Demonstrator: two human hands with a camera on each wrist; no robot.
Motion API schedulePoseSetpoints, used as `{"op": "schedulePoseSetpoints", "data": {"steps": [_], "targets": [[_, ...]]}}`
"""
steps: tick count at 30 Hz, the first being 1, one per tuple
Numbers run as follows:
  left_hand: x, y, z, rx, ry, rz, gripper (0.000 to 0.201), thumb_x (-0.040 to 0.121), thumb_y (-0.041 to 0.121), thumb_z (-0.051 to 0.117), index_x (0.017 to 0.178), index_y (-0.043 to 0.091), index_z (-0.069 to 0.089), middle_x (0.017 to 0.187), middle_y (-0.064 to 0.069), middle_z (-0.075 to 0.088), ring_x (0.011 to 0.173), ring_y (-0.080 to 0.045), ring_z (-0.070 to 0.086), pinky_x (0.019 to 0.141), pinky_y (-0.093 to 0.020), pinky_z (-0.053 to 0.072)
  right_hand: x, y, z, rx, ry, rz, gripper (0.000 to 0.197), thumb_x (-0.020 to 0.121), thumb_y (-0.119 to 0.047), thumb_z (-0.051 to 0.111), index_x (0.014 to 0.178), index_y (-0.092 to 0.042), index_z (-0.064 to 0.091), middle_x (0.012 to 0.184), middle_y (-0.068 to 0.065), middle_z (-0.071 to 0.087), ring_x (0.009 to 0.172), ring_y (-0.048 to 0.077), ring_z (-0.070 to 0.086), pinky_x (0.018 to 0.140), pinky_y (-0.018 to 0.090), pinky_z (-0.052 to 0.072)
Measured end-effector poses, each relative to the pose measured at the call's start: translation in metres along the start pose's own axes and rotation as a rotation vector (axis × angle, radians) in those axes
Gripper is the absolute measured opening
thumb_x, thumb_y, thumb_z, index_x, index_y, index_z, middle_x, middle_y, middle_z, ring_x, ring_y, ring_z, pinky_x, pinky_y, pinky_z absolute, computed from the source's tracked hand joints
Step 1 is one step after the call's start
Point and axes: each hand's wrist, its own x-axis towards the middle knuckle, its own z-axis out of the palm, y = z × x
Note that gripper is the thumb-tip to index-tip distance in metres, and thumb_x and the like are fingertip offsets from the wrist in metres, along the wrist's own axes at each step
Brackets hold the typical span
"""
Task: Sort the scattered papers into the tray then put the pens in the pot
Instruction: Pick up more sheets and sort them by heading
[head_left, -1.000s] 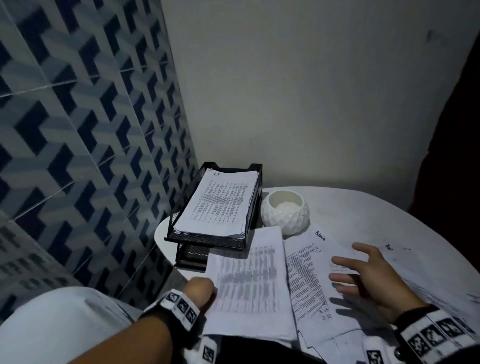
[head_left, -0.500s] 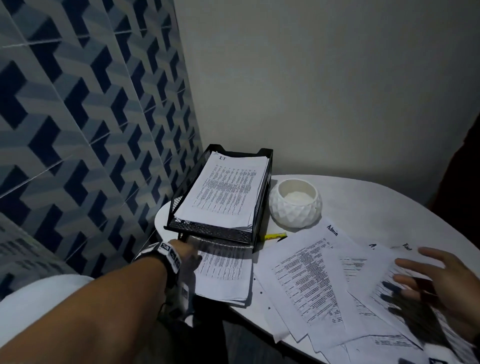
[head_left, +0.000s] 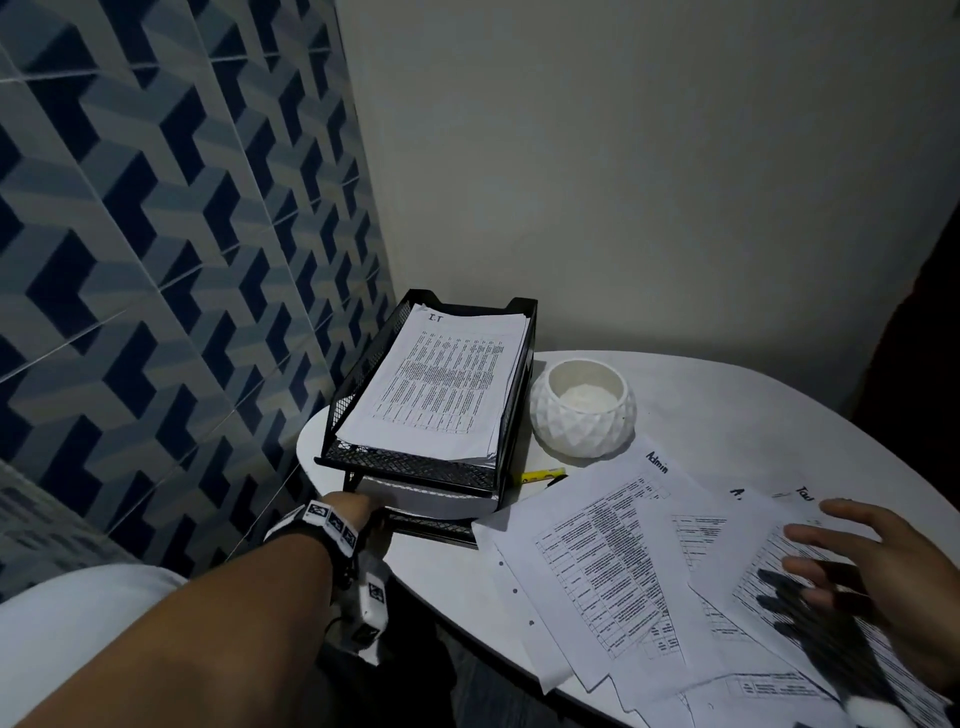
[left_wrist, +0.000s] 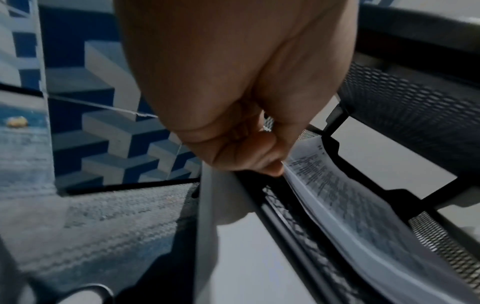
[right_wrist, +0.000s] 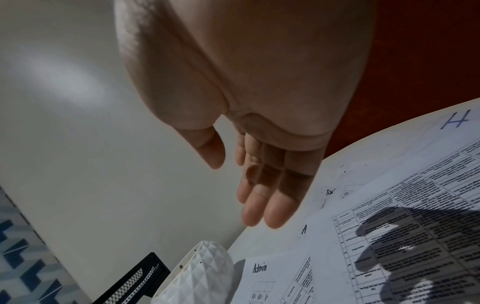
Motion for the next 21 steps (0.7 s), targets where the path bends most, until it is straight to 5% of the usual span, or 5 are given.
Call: {"op": "schedulePoseSetpoints", "data": {"steps": [8, 11, 15, 18, 21], "targets": [[0.003, 0.031, -0.018, -0.026, 0.165, 0.018, 0.052, 0.098, 0.048, 0.049, 0.144, 0.025, 0.048, 0.150, -0.007, 0.047, 0.134, -0.028, 0.050, 0.104, -0.033, 0.042, -0.006, 0.002, 0.005, -0.033, 0.001, 0.016, 0.030, 0.099, -0.003, 0.061, 0.121, -0.023, 0.060, 0.110, 0.016, 0.075, 0.095, 0.042, 0.072, 0.097, 0.063, 0.054], [-0.002, 0.031, -0.011, 0.034, 0.138, 0.007, 0.038, 0.096, 0.040, 0.051, 0.128, 0.024, 0.065, 0.131, -0.007, 0.065, 0.120, -0.027, 0.061, 0.092, -0.025, 0.047, -0.003, 0.000, 0.007, 0.002, -0.005, 0.029, 0.031, 0.099, -0.004, 0.061, 0.125, -0.020, 0.058, 0.109, 0.022, 0.074, 0.086, 0.041, 0.069, 0.094, 0.069, 0.053], [-0.024, 0.073, 0.010, -0.004, 0.033, 0.194, 0.034, 0.089, 0.031, 0.066, 0.117, 0.012, 0.074, 0.128, -0.010, 0.068, 0.121, -0.023, 0.061, 0.090, -0.021, 0.046, 0.003, -0.001, 0.005, 0.103, 0.006, 0.052, 0.030, 0.097, -0.002, 0.063, 0.122, -0.018, 0.057, 0.102, 0.026, 0.070, 0.081, 0.036, 0.058, 0.052, 0.039, 0.058], [-0.065, 0.131, 0.005, -0.188, -0.147, 0.434, 0.023, 0.072, 0.040, 0.072, 0.077, 0.018, 0.078, 0.075, 0.011, 0.076, 0.075, -0.004, 0.072, 0.058, -0.011, 0.047, 0.011, 0.004, 0.000, 0.164, 0.018, 0.063, 0.033, 0.096, 0.001, 0.061, 0.125, -0.014, 0.054, 0.099, 0.025, 0.066, 0.075, 0.032, 0.057, 0.044, 0.028, 0.045], [-0.087, 0.182, 0.002, -0.207, -0.322, 0.521, 0.023, 0.084, 0.031, 0.065, 0.063, 0.022, 0.070, 0.060, 0.014, 0.069, 0.064, -0.005, 0.066, 0.060, -0.020, 0.051, 0.018, 0.012, -0.008, 0.178, 0.035, 0.051, 0.030, 0.097, -0.001, 0.059, 0.124, -0.013, 0.055, 0.107, 0.022, 0.068, 0.072, 0.029, 0.060, 0.052, 0.030, 0.041]]}}
